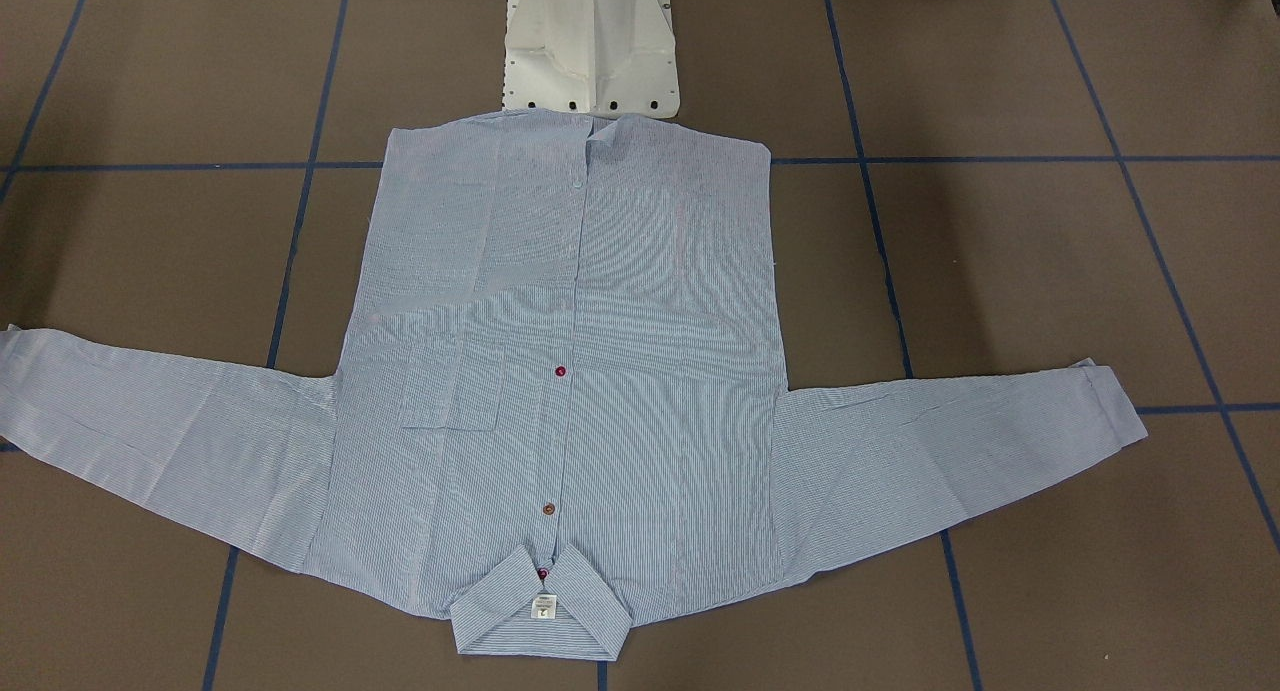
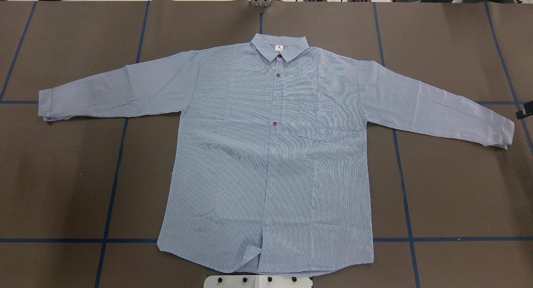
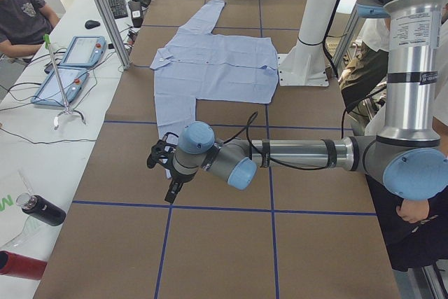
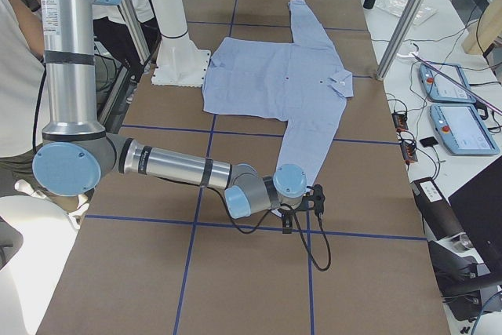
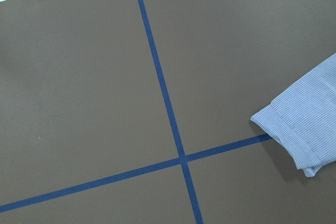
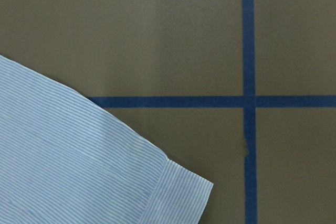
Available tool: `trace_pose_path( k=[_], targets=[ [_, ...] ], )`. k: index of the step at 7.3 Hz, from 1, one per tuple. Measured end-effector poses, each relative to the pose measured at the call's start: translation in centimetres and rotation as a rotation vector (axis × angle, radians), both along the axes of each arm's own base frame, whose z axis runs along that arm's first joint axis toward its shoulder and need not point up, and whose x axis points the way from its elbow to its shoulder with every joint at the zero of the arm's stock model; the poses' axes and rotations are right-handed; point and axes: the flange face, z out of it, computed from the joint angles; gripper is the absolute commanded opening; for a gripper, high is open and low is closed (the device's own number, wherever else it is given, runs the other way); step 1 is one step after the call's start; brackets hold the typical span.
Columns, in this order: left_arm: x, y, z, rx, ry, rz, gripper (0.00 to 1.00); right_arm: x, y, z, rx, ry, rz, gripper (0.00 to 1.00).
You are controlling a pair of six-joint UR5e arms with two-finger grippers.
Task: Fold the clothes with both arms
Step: 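Move the right gripper toward the cuff of the sleeve nearest it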
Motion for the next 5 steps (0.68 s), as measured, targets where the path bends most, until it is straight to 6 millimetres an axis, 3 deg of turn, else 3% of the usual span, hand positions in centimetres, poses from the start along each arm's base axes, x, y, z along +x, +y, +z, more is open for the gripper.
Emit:
trace_pose_path(
  k=[2, 5],
  targets=[
    [0.1, 0.0, -0.2, 0.001, 0.010, 0.004, 0.99, -2.3, 0.1, 0.0, -0.026, 0.017, -0.004, 0.99],
    [0.2, 0.1, -0.4, 0.002, 0.029, 0.014, 0.99, -3.9, 1.0, 0.5, -0.049, 0.018, -0.028, 0.98]
  ],
)
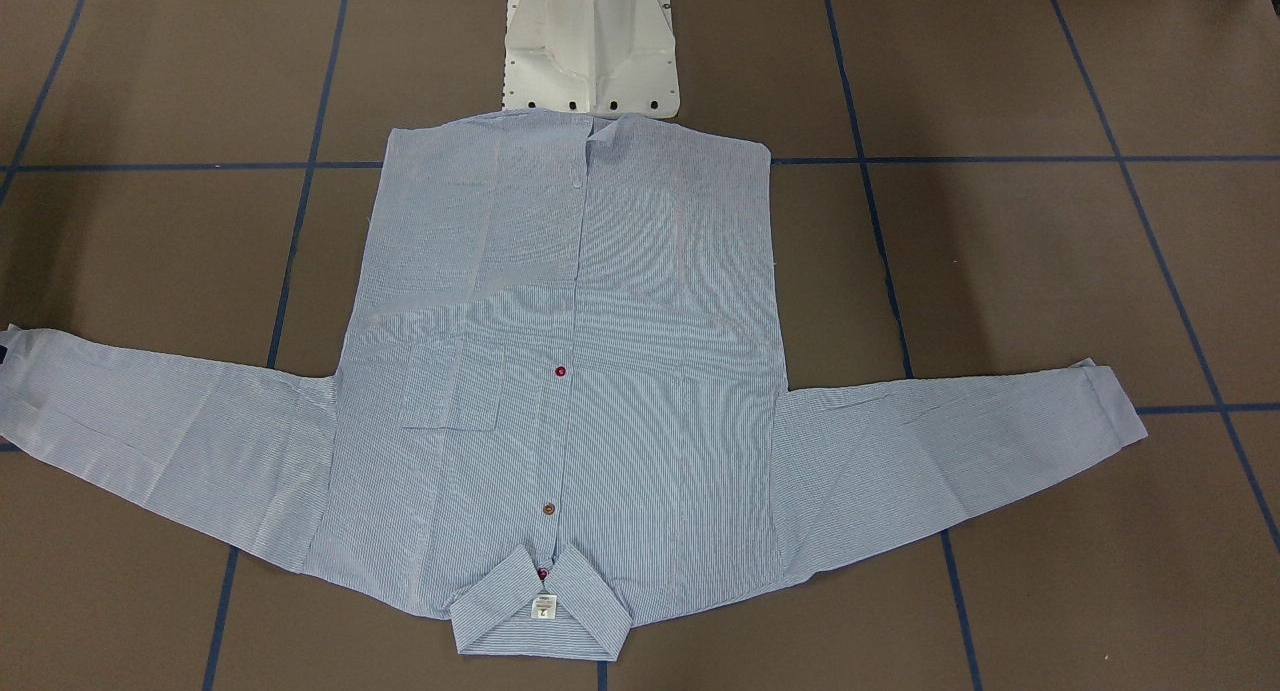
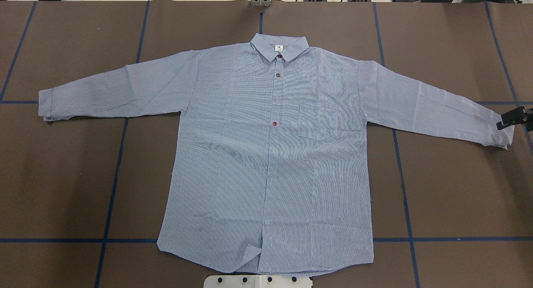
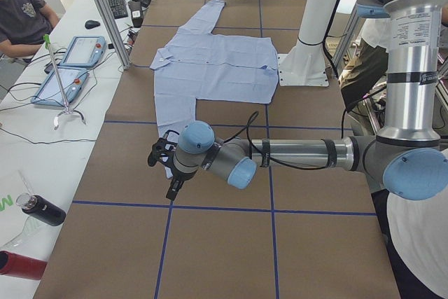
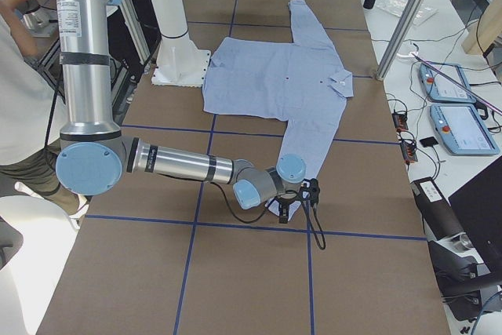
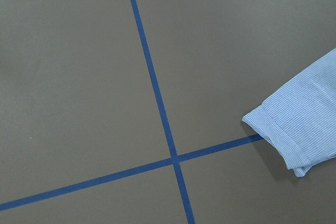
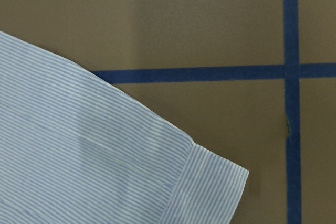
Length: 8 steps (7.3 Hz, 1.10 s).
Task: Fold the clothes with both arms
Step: 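Move the right gripper toward the cuff of the sleeve nearest it, then grasp the sleeve cuff with the right gripper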
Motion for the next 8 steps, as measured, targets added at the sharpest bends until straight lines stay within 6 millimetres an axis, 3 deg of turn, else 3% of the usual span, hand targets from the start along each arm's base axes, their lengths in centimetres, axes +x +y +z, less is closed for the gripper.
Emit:
trace_pose_path(
  k=[2, 3, 7, 8],
  targets=[
    [0.0, 0.0, -0.1, 0.001, 0.002, 0.001, 0.99, -0.8, 0.6, 0.4, -0.012, -0.001, -0.020, 0.92],
    [0.0, 0.0, -0.2, 0.003, 0.002, 0.001, 0.99, -1.1, 0.8, 0.6, -0.019, -0.001, -0.025, 0.82],
    [0.0, 0.0, -0.4, 0.007, 0.003, 0.002, 0.99, -1.5, 0.9, 0.6, -0.030, -0.002, -0.029, 0.10],
    [0.0, 0.0, -0.4, 0.006, 0.004, 0.000, 0.99, -1.5, 0.8, 0.4, -0.032, -0.003, -0.025, 0.00]
  ],
)
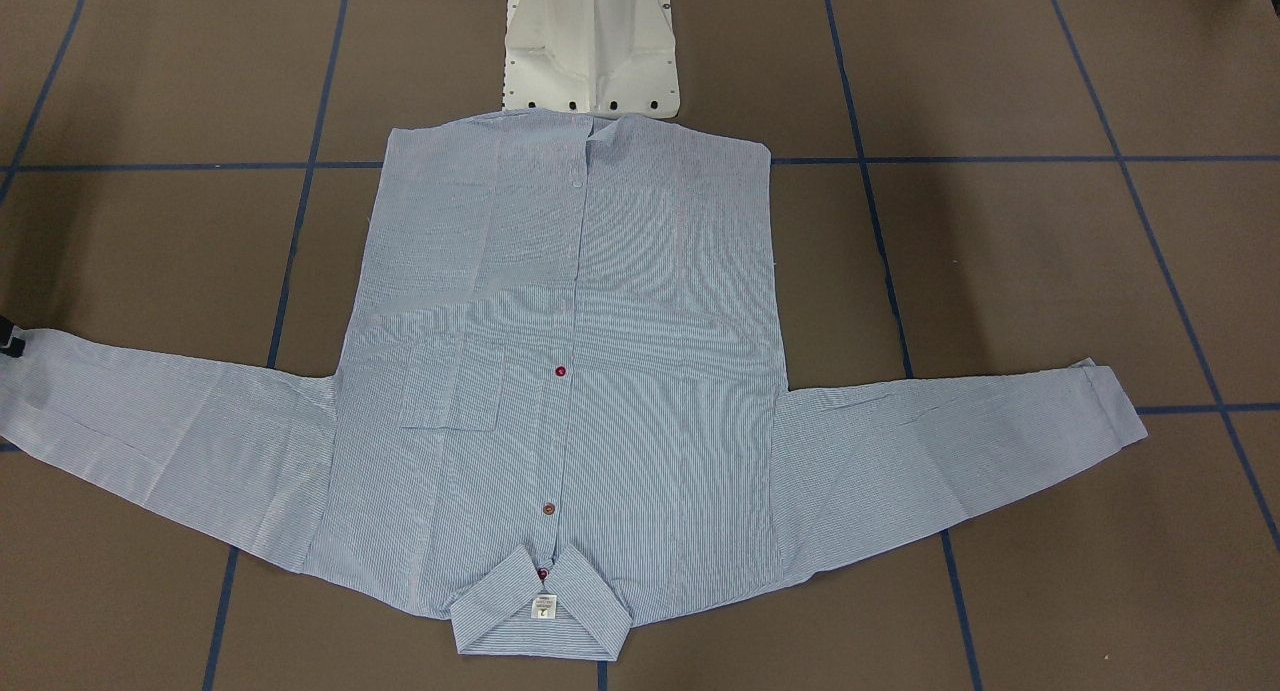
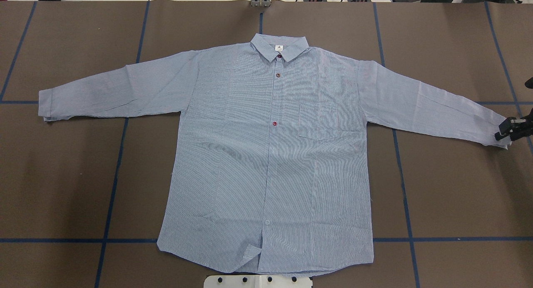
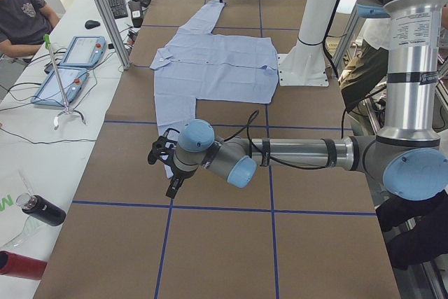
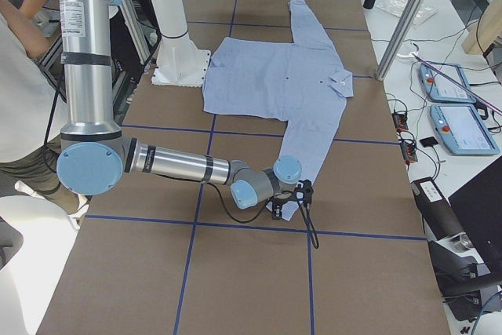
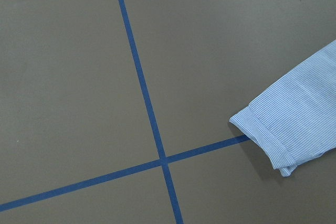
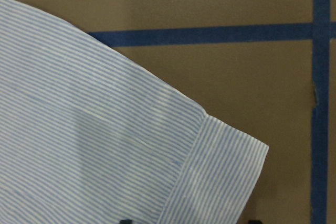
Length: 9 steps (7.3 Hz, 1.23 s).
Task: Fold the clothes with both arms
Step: 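Grasp the sleeve cuff with the right gripper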
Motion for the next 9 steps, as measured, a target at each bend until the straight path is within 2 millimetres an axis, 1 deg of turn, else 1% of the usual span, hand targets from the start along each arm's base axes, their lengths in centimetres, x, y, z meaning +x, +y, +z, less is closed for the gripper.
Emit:
trace_pose_path(
  k=[3, 4, 5, 6, 7, 8, 9],
  targets=[
    [0.0, -0.1, -0.1, -0.003, 0.002, -0.005, 0.99, -0.1, -0.2, -0.6, 0.001, -0.005, 0.005, 0.00],
    [0.0, -0.1, -0.1, -0.003, 0.002, -0.006, 0.99, -0.1, -0.3, -1.4, 0.014, -0.012, 0.006, 0.00],
    [0.0, -0.1, -0.1, -0.004, 0.002, -0.006, 0.99, -0.1, -0.2, -3.2, 0.040, -0.037, 0.003, 0.00],
    [0.0, -0.1, -0.1, -0.004, 0.002, -0.006, 0.99, 0.0, 0.1, -6.4, 0.083, -0.079, -0.005, 0.00],
    [0.0, -0.1, -0.1, -0.004, 0.002, -0.006, 0.99, 0.0, 0.4, -10.5, 0.145, -0.121, -0.008, 0.00],
    [0.0, -0.1, -0.1, -0.004, 0.001, -0.006, 0.99, -0.5, 0.3, -15.7, 0.228, -0.163, -0.017, 0.00],
    [0.0, -0.1, 0.0, -0.005, 0.001, -0.006, 0.99, -2.0, -0.5, -20.9, 0.306, -0.204, -0.036, 0.00]
  ],
)
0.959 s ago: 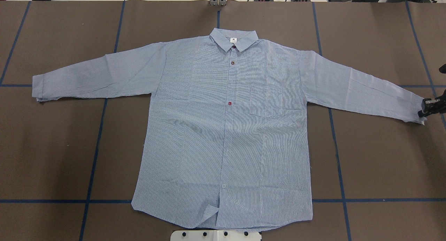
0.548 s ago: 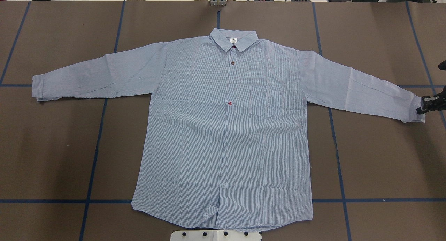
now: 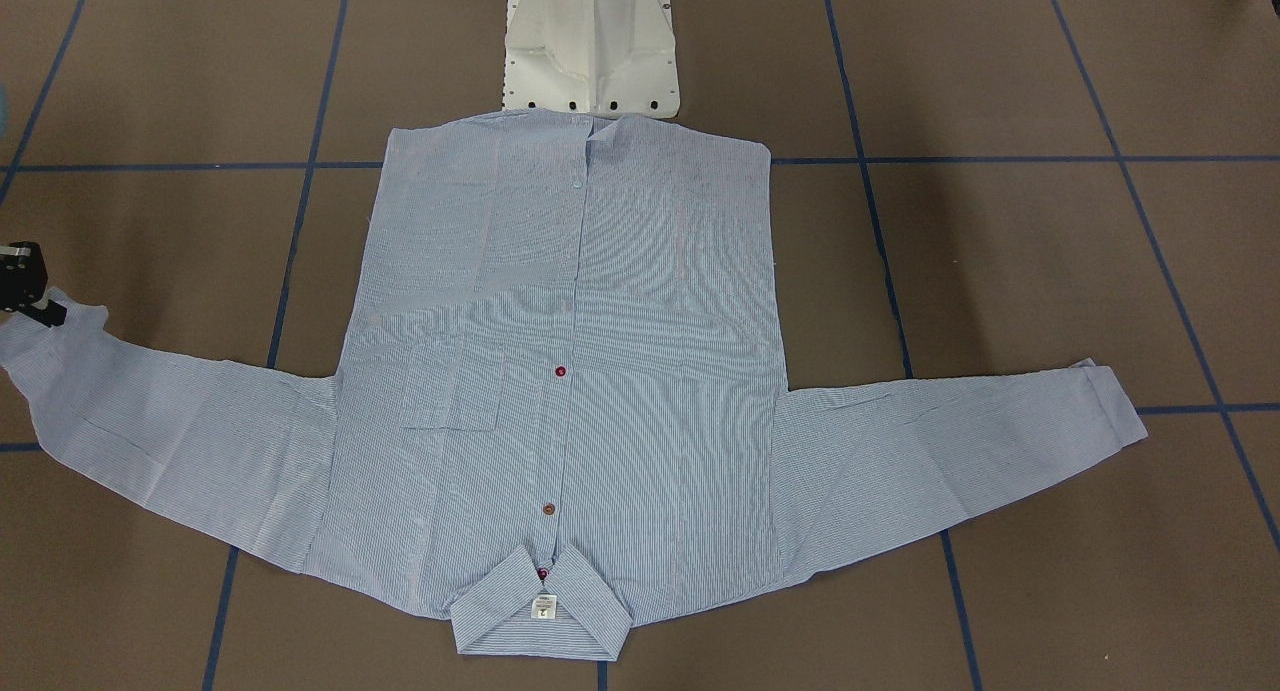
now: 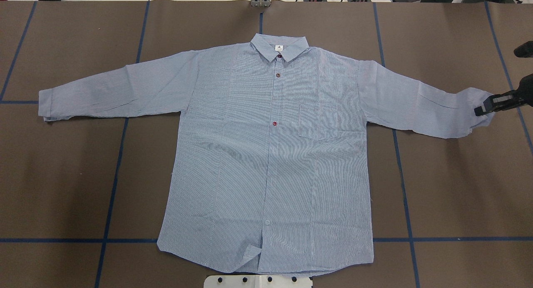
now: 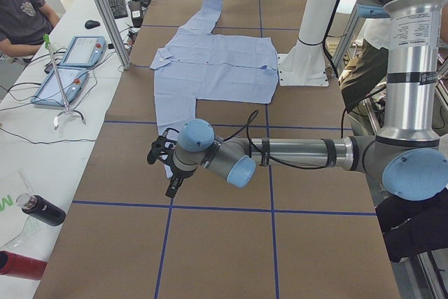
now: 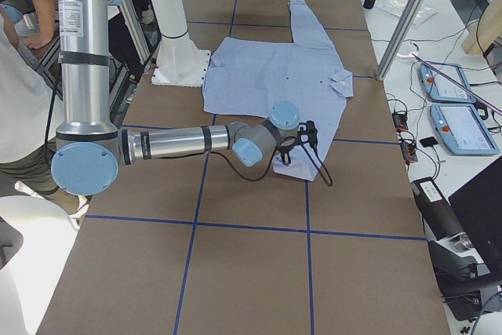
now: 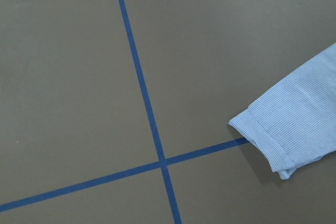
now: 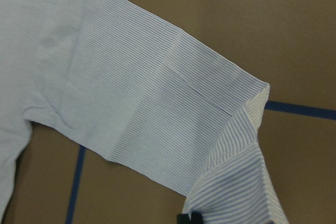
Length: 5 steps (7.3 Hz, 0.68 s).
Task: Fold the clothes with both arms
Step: 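Carry the sleeve across the shirt body toward the collar with the right gripper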
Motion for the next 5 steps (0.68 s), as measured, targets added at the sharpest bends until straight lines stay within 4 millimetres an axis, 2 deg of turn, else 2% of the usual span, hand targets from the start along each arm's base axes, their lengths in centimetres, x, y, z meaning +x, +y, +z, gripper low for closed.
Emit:
trace_pose_path(
  k=[1, 2, 4, 5],
  targets=[
    [0.0, 0.0, 0.0, -0.001, 0.000, 0.000, 0.99, -2.7, -1.4, -5.7, 0.067, -0.037, -0.029, 0.00],
    [0.0, 0.0, 0.1, -0.002, 0.000, 0.000, 0.99, -6.8, -3.2, -12.2, 0.116, -0.063, -0.074, 0.00],
    [0.0, 0.0, 0.5, -0.009, -0.001, 0.001, 0.99, -16.8, -5.5, -27.1, 0.153, -0.041, -0.145, 0.00],
    [0.0, 0.1, 0.8, -0.013, -0.003, 0.001, 0.99, -21.4, -6.0, -33.3, 0.161, -0.014, -0.154, 0.00]
  ],
)
